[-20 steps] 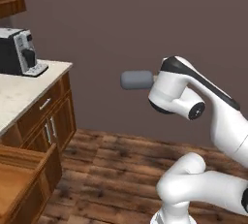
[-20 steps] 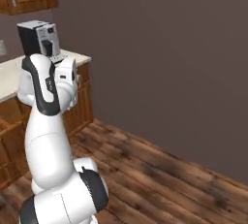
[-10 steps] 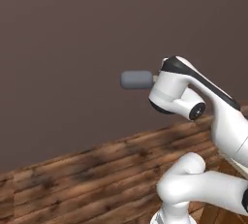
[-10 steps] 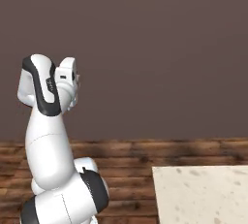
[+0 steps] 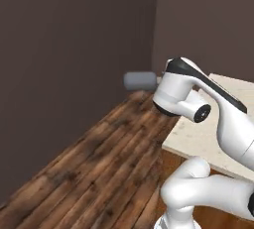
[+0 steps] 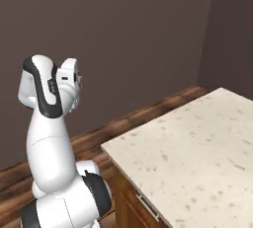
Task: Restock the sink supplies by placing the sponge and soap dispenser on the counter and next to the sink. Make sure the soap dispenser is upright.
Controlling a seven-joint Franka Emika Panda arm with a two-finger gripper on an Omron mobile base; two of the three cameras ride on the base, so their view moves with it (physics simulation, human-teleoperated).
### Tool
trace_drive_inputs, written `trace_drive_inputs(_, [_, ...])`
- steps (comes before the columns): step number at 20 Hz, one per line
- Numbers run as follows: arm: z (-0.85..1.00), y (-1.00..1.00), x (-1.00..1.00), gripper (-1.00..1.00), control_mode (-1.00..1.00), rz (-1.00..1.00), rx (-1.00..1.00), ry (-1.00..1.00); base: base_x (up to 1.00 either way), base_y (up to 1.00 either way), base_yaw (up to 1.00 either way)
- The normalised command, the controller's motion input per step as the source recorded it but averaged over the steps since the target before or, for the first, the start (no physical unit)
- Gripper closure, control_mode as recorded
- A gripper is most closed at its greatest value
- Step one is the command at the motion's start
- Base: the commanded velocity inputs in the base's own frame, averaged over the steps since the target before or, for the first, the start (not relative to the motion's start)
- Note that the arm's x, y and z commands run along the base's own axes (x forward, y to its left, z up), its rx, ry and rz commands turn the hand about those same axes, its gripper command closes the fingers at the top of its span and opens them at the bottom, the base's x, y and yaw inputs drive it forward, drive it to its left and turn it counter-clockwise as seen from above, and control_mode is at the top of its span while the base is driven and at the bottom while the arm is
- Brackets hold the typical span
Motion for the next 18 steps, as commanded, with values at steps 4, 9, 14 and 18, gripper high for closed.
trace_drive_inputs(4, [0.0,0.0,0.0,1.0,1.0,0.0,0.0,0.0,0.0,0.0,-0.91])
trace_drive_inputs(9, [0.0,0.0,0.0,1.0,1.0,0.0,0.0,0.0,0.0,0.0,-0.92])
trace_drive_inputs(14, [0.0,0.0,0.0,1.0,1.0,0.0,0.0,0.0,0.0,0.0,-0.92])
trace_drive_inputs(18, [0.0,0.0,0.0,1.0,1.0,0.0,0.0,0.0,0.02,-0.04,-0.69])
